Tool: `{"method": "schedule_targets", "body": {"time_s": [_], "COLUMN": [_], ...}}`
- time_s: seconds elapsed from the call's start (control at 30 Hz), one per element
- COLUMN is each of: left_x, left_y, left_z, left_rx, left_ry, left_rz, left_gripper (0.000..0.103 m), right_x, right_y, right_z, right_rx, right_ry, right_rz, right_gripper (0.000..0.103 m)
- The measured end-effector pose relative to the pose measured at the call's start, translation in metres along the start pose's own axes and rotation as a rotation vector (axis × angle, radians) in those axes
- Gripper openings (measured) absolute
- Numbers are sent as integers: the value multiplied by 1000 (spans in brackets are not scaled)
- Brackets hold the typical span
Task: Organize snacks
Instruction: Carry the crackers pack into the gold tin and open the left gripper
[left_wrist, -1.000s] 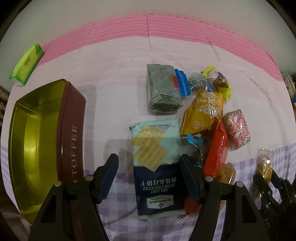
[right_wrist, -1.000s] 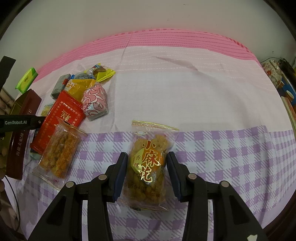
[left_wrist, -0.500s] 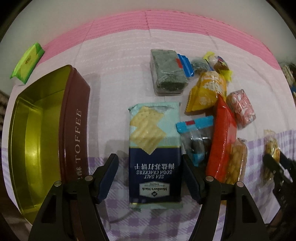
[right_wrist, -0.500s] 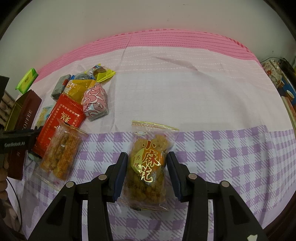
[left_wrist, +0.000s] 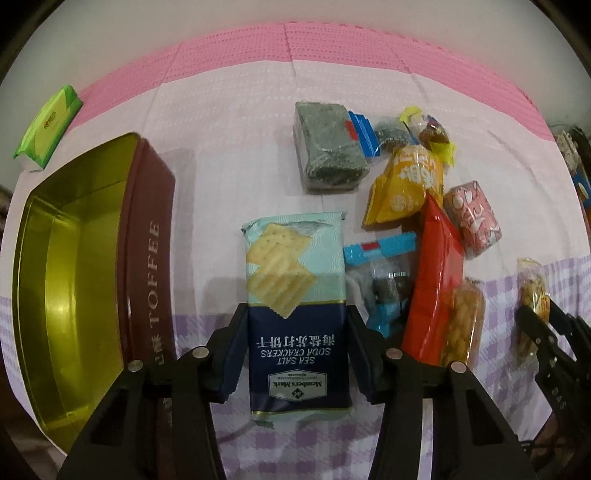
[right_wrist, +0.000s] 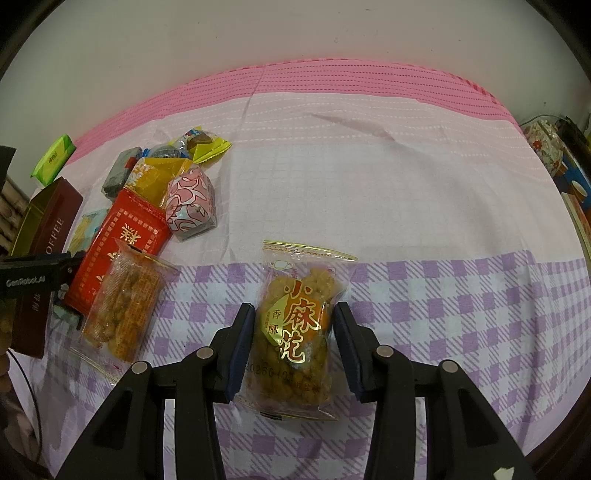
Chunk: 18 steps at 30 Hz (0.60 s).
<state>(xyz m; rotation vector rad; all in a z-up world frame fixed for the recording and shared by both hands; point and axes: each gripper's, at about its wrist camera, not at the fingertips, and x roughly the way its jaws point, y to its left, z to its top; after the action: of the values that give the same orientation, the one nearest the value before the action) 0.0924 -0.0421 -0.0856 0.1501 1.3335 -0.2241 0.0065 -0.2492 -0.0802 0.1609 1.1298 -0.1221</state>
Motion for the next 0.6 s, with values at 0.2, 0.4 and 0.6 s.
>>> {"method": "schedule_targets", "body": {"time_s": [0.2,0.4,0.6], "left_x": [-12,-53,-88], "left_y": [2,5,45], "left_z": [-15,-20,-20], "left_rx": [12,4,-22], "left_ry": [-6,-49,-114], "left_rz": [-11,-58,-28], "left_gripper": [50,51,51], "right_x": [1,3,6], "right_y": [3,8,12], "right_z": [0,0,2], "right_rx": [-15,-36,-40], "right_ry": [1,3,11], "right_rz": [-17,-44,-58], "right_gripper": [41,41,42]}}
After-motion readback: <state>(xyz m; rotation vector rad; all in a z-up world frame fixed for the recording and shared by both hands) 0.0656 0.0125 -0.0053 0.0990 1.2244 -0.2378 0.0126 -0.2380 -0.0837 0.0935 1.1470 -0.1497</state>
